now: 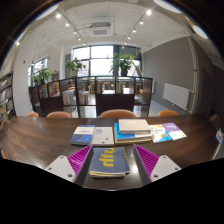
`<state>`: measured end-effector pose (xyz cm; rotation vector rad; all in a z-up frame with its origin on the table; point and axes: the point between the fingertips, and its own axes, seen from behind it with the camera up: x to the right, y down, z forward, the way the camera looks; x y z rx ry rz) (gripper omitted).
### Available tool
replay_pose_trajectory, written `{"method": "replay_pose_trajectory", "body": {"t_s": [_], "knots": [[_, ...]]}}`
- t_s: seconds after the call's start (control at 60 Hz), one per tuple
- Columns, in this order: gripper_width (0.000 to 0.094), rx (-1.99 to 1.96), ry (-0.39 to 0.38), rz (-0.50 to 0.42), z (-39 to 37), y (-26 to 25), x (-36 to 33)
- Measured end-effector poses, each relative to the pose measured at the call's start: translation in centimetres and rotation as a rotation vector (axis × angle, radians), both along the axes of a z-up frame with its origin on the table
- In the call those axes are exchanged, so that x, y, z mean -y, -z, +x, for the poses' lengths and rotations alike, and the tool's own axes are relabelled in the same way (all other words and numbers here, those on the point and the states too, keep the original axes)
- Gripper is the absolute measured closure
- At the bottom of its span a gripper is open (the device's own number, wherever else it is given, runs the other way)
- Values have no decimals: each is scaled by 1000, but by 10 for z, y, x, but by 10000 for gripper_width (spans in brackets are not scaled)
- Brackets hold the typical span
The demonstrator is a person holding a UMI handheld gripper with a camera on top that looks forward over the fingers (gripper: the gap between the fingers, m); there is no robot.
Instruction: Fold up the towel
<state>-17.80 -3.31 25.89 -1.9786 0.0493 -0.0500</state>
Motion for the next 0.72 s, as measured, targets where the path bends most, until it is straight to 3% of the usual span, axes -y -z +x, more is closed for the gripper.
{"method": "replay_pose_trajectory", "body": {"t_s": [0.417, 0.717], "knots": [[130, 26, 35, -48, -55, 9, 156], [124, 66, 23, -60, -72, 8, 192]]}}
